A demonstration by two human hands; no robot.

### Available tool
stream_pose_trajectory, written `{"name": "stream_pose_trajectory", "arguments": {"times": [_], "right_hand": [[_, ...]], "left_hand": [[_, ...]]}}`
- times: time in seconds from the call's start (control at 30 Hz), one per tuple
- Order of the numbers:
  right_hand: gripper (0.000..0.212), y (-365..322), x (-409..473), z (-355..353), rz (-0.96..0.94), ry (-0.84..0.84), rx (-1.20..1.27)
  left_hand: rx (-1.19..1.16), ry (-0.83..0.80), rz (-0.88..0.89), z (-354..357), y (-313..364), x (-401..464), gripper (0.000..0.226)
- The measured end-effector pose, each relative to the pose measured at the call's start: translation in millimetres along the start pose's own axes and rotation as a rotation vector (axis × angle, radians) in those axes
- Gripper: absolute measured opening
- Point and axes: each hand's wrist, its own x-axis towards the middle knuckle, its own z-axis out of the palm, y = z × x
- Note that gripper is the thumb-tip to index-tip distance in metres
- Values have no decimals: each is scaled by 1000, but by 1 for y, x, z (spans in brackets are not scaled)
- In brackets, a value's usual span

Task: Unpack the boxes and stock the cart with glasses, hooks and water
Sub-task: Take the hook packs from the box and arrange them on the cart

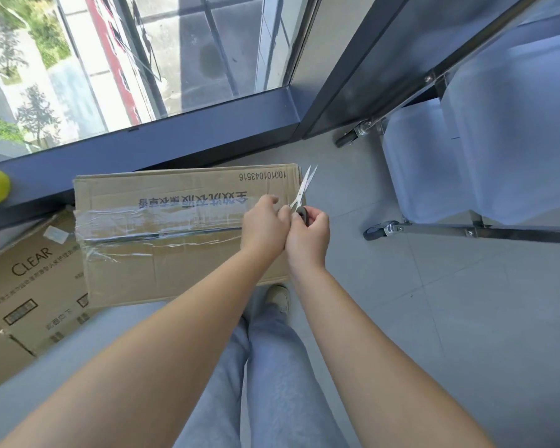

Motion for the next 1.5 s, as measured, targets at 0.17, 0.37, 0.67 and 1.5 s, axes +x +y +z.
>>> {"name": "stream_pose_trajectory", "arguments": {"times": [0.17, 0.37, 0.67, 1.5], "right_hand": [[18, -6, 9, -11, 0, 46, 35], [11, -6, 28, -44, -162, 44, -175], [11, -33, 124, -186, -182, -181, -218], [29, -16, 132, -147, -140, -432, -532]], "left_hand": [[-432, -103, -77, 1, 16, -8, 34], [-573, -193, -213, 43, 50, -10, 27], [-578, -494, -228, 148, 141, 16, 6], [-377, -280, -302, 127, 65, -5, 13]]}}
